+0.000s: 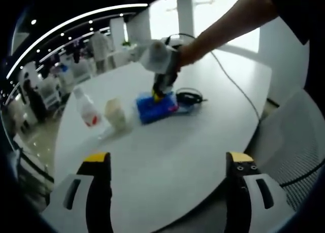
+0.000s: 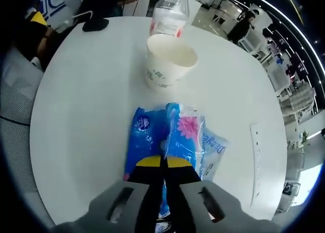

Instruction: Arrange the tabletop items into an orderly group along one side of the table until the central work area is clear of visible clutter.

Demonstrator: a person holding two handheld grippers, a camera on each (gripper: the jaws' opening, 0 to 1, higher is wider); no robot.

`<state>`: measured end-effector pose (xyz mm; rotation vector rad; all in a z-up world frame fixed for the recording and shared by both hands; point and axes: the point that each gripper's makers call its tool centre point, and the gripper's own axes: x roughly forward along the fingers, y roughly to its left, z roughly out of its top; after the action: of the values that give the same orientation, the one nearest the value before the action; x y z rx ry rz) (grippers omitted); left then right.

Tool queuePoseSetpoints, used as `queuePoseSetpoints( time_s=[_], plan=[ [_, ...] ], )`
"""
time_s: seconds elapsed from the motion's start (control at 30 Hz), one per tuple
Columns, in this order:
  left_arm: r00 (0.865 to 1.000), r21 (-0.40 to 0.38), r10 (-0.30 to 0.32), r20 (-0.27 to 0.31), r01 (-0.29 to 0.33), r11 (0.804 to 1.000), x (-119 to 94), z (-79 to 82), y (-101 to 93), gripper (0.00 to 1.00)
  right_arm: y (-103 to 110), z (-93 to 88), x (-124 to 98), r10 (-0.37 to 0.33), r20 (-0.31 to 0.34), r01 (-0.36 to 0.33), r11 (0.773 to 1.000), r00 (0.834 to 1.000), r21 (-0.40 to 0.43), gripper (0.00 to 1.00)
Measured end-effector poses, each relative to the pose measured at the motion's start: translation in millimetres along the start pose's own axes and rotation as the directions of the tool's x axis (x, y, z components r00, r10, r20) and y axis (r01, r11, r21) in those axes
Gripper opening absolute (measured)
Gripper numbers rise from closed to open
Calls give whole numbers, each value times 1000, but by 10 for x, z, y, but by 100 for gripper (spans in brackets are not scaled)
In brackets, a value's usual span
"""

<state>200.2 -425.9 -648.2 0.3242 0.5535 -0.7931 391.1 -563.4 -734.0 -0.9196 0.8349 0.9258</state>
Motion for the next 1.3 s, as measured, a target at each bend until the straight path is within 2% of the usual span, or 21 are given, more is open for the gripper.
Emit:
queuePoseSetpoints(
  time_s=[0.8, 1.3],
  plan=[
    [1000, -1, 3, -3, -3, 1000, 13, 16, -16, 90, -255, -111, -274, -51, -3, 51, 998, 999, -35, 0],
    [1000, 1, 1, -12, -1, 1000, 12, -4, -24, 90, -390, -317, -426, -73, -19, 73, 997, 997, -12, 0]
  ],
)
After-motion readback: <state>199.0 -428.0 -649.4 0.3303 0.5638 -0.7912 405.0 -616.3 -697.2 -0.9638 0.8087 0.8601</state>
